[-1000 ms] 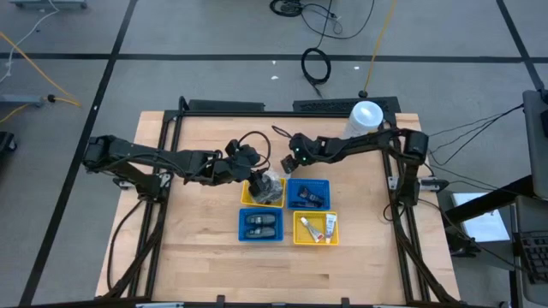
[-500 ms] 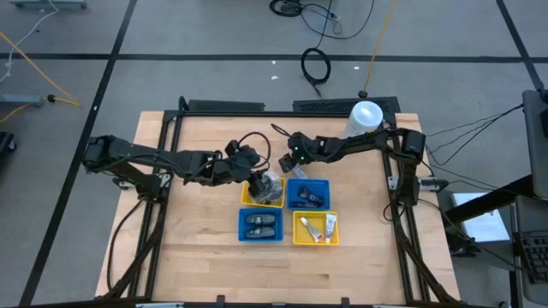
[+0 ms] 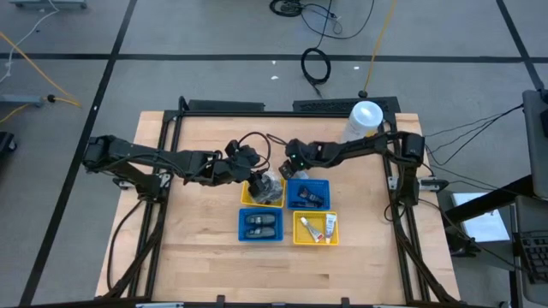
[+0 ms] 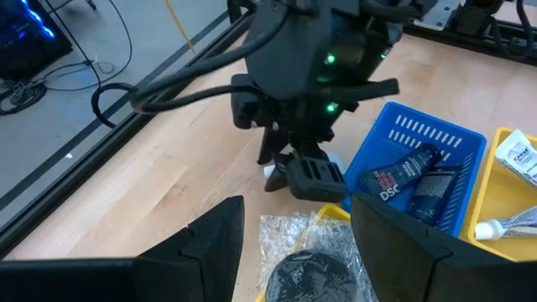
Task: Pick & Place Travel size toiletries
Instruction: Put the white toothpaste into the bottom yellow basket
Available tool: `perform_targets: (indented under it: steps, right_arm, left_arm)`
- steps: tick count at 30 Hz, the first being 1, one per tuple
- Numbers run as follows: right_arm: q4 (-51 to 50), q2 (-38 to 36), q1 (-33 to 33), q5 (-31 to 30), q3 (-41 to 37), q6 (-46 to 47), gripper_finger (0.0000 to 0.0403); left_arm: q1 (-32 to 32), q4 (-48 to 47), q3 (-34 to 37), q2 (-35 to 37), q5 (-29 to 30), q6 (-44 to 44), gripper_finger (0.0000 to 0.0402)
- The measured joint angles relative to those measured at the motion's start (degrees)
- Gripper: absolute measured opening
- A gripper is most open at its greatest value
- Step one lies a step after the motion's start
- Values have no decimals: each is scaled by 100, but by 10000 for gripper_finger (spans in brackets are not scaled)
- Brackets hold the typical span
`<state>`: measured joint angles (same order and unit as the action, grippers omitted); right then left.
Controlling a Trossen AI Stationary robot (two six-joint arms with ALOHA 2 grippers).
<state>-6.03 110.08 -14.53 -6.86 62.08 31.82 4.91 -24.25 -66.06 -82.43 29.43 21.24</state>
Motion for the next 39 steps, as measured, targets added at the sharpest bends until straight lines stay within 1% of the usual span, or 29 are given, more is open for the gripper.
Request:
perform_targets:
  steps: [3,6,9,12,19,20,25,31,39]
  right_arm:
    - [-14,0,74,-53,0,8,205]
    - [-23,2,154,-326,0,22,203]
    - [-25,2,175,-409,-2,22,190]
    - [-42,1,183,-469,-6,21,162]
    - [-40,-4,183,-507,-7,-74,62]
    - [-34,-4,185,-495,-7,-100,58]
    - [99,-9,187,-446,-9,-195,58]
    - [-11,-288,196,-214,-24,-345,58]
    - [72,-793,200,-346,-24,-572,58]
  left_arm:
    - [0,2,0,0,2,2,214]
    - [0,4,0,0,0,2,214]
    - [0,7,0,0,1,2,214]
    - [0,7,0,0,2,2,214]
    - [0,9,0,0,2,2,214]
    - [0,7,0,0,2,2,214]
    - [0,7,0,0,2,2,214]
    - [1,6,0,0,2,2,214]
    - [2,7,0,0,4,-14,214]
